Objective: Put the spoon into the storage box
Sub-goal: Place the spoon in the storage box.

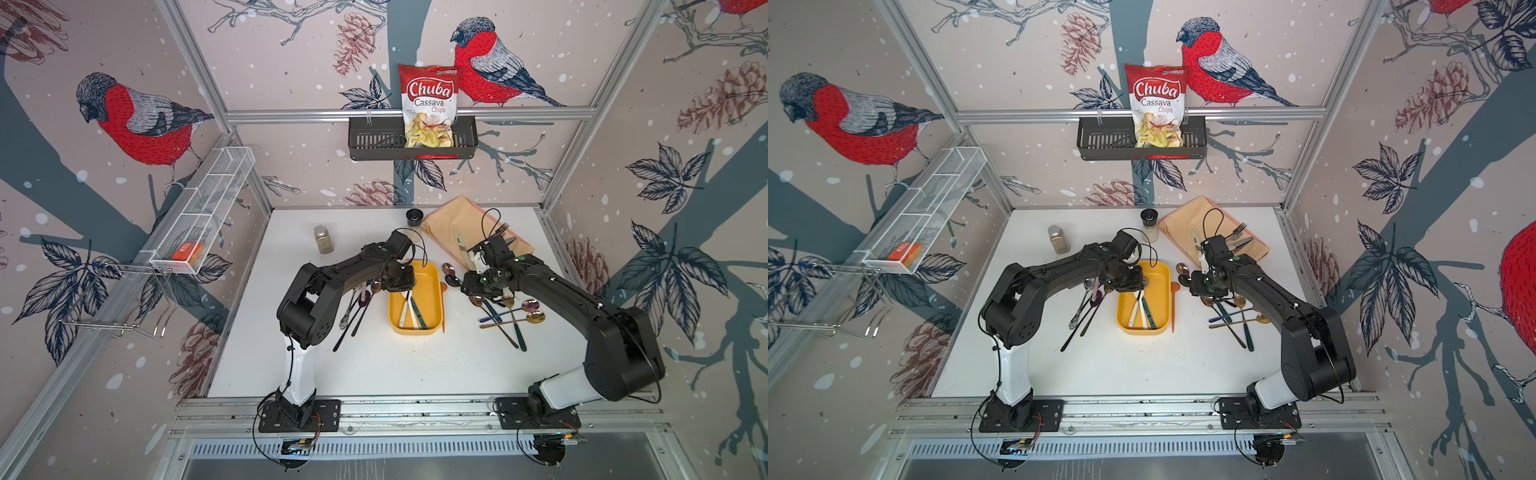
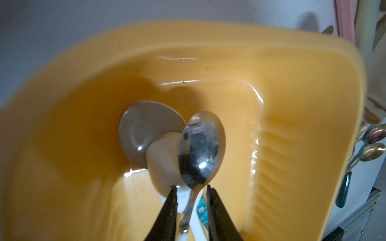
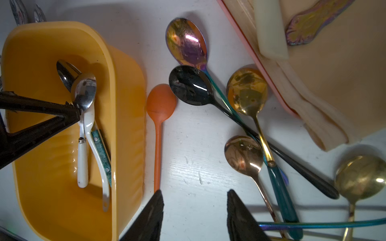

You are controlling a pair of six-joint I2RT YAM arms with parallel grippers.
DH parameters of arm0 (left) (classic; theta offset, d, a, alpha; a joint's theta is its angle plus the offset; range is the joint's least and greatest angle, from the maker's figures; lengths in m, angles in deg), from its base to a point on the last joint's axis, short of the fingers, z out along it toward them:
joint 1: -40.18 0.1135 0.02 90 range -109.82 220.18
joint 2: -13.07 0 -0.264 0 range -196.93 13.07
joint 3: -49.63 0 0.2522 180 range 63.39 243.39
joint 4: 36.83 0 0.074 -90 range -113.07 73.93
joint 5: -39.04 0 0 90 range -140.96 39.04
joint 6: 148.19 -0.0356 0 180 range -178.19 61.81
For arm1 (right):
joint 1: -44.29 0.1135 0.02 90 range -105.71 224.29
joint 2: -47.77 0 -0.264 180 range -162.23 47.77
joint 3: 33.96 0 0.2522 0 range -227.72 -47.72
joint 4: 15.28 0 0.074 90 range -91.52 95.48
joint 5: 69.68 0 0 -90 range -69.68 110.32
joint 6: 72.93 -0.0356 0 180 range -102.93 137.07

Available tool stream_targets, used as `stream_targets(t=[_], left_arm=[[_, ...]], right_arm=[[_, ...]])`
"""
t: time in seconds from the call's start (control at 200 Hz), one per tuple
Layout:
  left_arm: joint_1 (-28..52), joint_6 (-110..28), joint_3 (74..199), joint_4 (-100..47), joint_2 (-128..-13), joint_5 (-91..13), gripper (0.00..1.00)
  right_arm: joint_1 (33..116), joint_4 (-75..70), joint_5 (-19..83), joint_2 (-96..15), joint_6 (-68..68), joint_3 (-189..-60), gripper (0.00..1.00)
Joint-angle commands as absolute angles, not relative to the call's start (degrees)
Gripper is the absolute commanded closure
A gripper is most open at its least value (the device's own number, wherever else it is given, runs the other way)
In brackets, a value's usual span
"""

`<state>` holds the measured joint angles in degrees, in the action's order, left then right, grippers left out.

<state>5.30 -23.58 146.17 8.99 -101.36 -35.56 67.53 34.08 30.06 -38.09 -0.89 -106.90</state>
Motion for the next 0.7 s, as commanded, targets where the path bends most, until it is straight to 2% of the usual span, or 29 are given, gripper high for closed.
stream_targets(t=[0.0,0.32,0.55,0.695], left_arm=[[5.0,-24.6,147.9,9.7,-100.0,-35.8,0.7],[6.8,-33.7,158.2,22.1,-94.6,-46.7,0.7],[14.7,-35.6,150.6,21.5,-88.6,-47.8,0.7],[17.2,-36.9,147.4,20.4,-88.6,-45.7,0.7]], right_arm=[[67.6,33.7,30.3,-38.3,-1.0,-107.0,0.49],[67.9,33.6,30.5,-39.2,-0.9,-107.9,0.49],[68.7,33.8,30.3,-40.3,-0.8,-108.6,0.48],[69.1,33.6,30.5,-41.0,-1.0,-108.9,0.48]])
